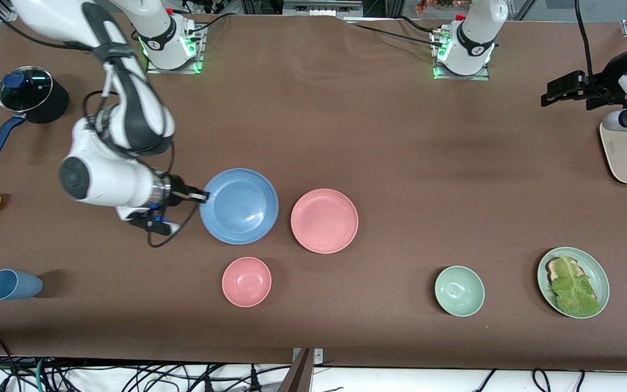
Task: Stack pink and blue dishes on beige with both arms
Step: 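Carry the blue plate with the right gripper onto the pink plate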
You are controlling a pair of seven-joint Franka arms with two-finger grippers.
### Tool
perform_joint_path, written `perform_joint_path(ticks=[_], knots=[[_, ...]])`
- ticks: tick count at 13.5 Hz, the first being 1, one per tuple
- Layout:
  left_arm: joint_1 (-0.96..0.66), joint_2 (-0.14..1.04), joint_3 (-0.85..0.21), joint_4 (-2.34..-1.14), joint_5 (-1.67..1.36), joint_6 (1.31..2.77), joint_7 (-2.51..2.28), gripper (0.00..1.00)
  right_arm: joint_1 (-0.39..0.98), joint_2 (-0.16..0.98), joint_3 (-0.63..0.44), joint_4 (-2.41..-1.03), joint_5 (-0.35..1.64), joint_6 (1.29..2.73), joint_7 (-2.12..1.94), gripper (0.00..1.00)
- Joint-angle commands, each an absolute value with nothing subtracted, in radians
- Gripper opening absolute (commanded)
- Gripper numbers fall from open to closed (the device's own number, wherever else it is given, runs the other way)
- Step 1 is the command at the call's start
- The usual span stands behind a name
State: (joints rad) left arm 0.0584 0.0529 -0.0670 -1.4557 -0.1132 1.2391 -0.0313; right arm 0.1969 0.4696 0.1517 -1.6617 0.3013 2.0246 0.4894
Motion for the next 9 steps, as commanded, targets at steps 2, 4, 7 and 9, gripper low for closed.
perform_joint_path(ticks=[2,4,7,9], knots=[[-0.005,-0.025,-0.014,-1.566,-0.084,1.301,-0.018,1.00,0.359,0.535,0.144,-1.637,0.282,2.189,0.650,0.00],[-0.008,-0.028,0.001,-1.574,-0.075,1.316,-0.015,1.00,0.425,0.578,0.144,-1.619,0.198,2.250,0.690,0.00],[-0.020,-0.035,0.003,-1.578,-0.043,1.327,0.012,1.00,0.475,0.646,0.143,-1.560,0.172,2.327,0.741,0.00],[-0.018,-0.031,0.003,-1.578,-0.041,1.328,0.012,1.00,0.485,0.676,0.143,-1.545,0.149,2.367,0.741,0.00]])
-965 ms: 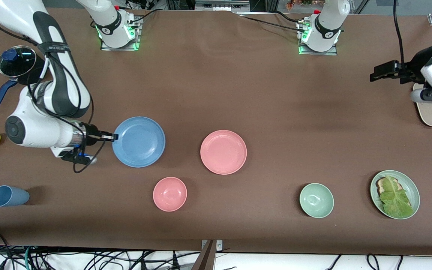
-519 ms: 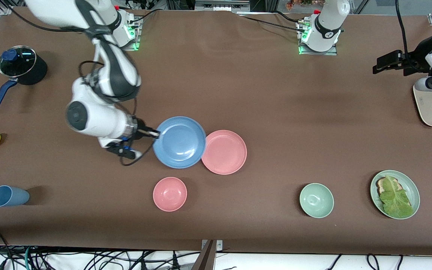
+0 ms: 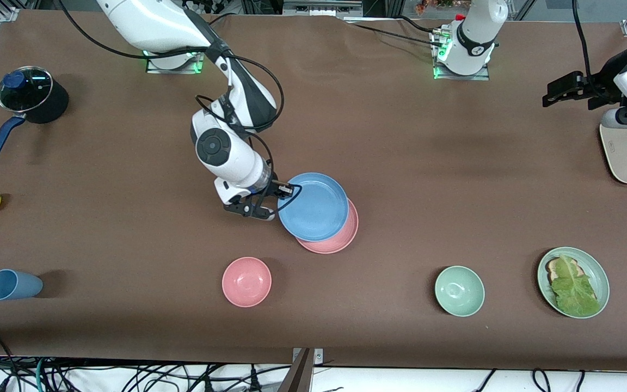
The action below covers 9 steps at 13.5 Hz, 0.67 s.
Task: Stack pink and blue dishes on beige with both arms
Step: 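Carry the blue plate with the right gripper onto the pink plate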
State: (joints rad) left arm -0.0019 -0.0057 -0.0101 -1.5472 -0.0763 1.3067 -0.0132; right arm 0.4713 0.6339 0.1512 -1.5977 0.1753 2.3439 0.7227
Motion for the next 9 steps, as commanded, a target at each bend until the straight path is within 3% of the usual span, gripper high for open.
perform_joint_path(ticks=[1,9], knots=[[-0.009,-0.025,0.002,-1.577,-0.043,1.327,0.017,1.00,0.486,0.687,0.143,-1.542,0.147,2.396,0.741,0.00],[-0.008,0.021,-0.002,-1.543,-0.054,1.328,0.017,1.00,0.508,0.745,0.141,-1.542,0.100,2.476,0.739,0.00]])
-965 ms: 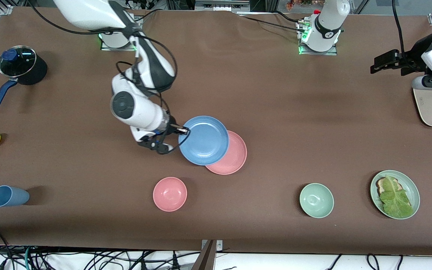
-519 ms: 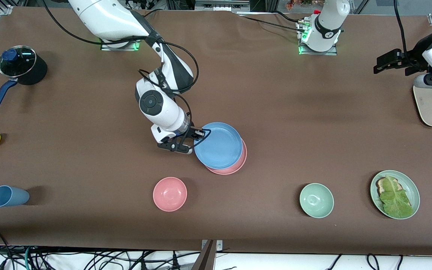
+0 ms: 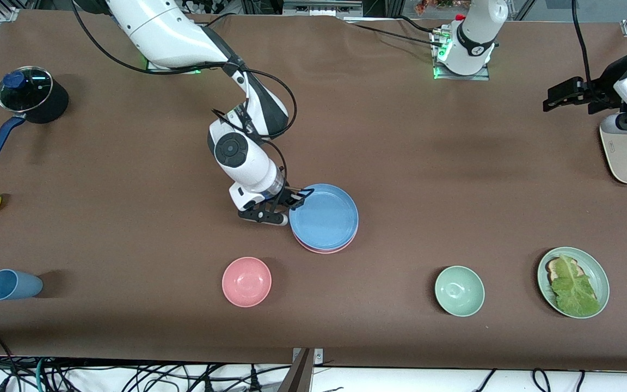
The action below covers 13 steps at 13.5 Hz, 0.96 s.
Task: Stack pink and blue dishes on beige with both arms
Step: 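Open the right gripper to release the blue plate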
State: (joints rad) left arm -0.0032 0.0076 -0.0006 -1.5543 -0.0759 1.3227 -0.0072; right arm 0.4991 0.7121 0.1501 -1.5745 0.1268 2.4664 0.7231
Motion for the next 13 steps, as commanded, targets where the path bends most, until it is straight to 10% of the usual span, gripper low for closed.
perform_joint_path(ticks=[1,4,7,13], knots=[[-0.006,0.023,-0.002,-1.543,-0.055,1.330,0.017,1.00,0.506,0.752,0.141,-1.542,0.098,2.502,0.736,0.00],[-0.005,0.025,-0.002,-1.531,-0.057,1.330,0.018,1.00,0.506,0.753,0.141,-1.542,0.100,2.517,0.738,0.10],[-0.005,0.025,-0.002,-1.531,-0.057,1.330,0.018,1.00,0.506,0.749,0.137,-1.542,0.098,2.514,0.738,1.00],[-0.002,0.025,-0.002,-1.531,-0.046,1.330,0.018,1.00,0.506,0.643,0.060,-1.545,0.081,2.334,0.713,1.00]])
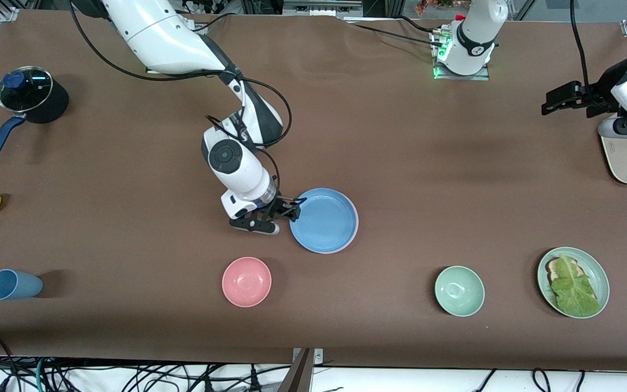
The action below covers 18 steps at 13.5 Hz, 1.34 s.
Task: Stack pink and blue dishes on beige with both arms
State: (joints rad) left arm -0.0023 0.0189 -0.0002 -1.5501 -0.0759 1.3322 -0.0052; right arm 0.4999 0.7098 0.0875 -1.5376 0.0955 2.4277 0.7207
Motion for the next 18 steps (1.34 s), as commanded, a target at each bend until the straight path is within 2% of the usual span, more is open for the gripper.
perform_joint_path(ticks=[1,4,7,11,13,16,18], knots=[[-0.002,0.025,-0.002,-1.531,-0.046,1.330,0.018,1.00,0.505,0.614,0.036,-1.545,0.081,2.283,0.678,1.00],[-0.002,0.025,0.000,-1.531,-0.048,1.330,0.017,1.00,0.502,0.528,-0.063,-1.542,0.089,2.064,0.459,1.00],[0.000,0.025,0.000,-1.531,-0.049,1.330,0.018,1.00,0.502,0.439,-0.182,-1.540,0.091,1.907,0.277,1.00],[0.000,0.025,0.000,-1.531,-0.048,1.330,0.018,1.00,0.502,0.348,-0.328,-1.528,0.101,1.873,0.130,1.00],[0.000,0.026,0.000,-1.531,-0.049,1.330,0.018,1.00,0.502,0.319,-0.360,-1.471,0.101,1.824,0.129,1.00],[0.000,0.025,0.000,-1.531,-0.048,1.330,0.018,1.00,0.502,0.313,-0.413,-1.343,0.097,1.602,0.072,1.00],[0.000,0.026,0.000,-1.531,-0.046,1.330,0.018,1.00,0.497,0.313,-0.445,-1.273,0.091,1.519,-0.050,1.00]])
